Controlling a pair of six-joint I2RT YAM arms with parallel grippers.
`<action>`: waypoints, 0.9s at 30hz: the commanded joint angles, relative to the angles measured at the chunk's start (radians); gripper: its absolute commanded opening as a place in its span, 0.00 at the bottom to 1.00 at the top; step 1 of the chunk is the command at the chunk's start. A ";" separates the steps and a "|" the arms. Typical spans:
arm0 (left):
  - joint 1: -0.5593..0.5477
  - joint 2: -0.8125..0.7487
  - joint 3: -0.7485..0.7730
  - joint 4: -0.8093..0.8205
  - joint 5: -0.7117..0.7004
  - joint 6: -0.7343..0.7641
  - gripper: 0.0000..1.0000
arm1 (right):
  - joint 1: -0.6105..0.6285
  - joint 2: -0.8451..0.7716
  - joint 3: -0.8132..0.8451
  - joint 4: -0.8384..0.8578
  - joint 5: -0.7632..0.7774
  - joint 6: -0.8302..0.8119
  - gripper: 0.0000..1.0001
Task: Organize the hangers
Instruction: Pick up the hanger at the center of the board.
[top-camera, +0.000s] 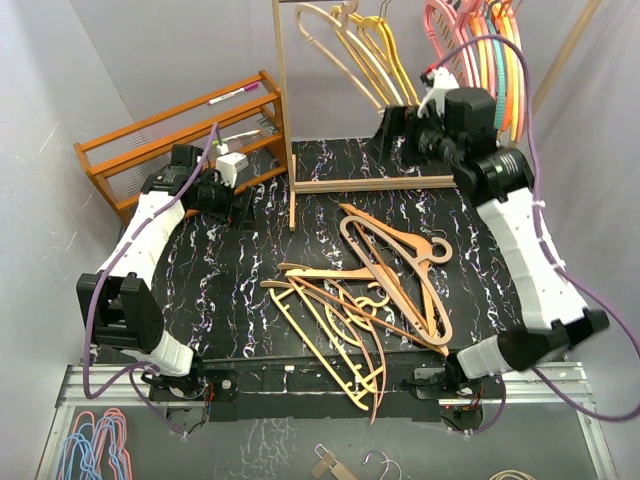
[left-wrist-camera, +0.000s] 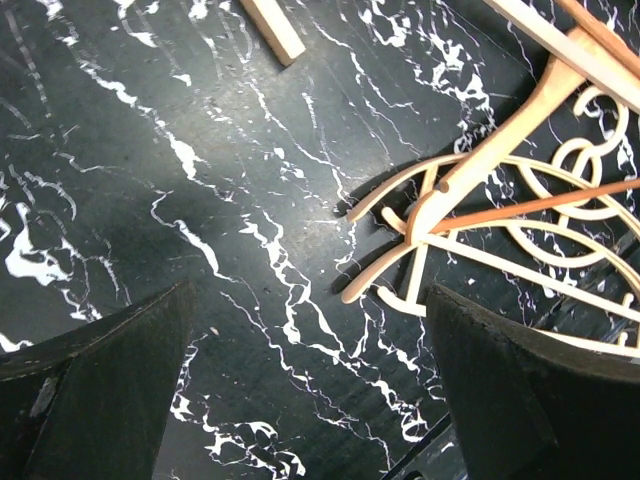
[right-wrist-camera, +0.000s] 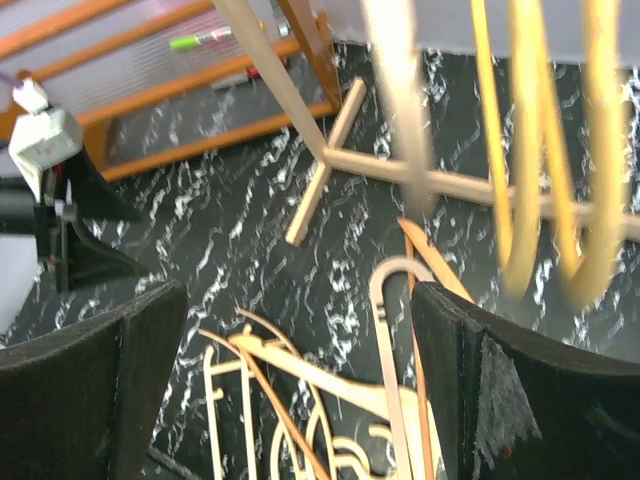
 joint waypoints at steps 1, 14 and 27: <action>-0.108 0.060 0.105 -0.120 -0.005 0.128 0.97 | -0.002 -0.263 -0.299 0.256 0.065 0.039 0.99; -0.397 0.563 0.653 -0.111 0.003 -0.070 0.97 | -0.002 -0.839 -1.111 0.424 0.176 0.323 0.99; -0.545 0.863 0.808 0.003 -0.269 -0.278 0.97 | -0.002 -0.831 -1.104 0.437 0.238 0.320 0.99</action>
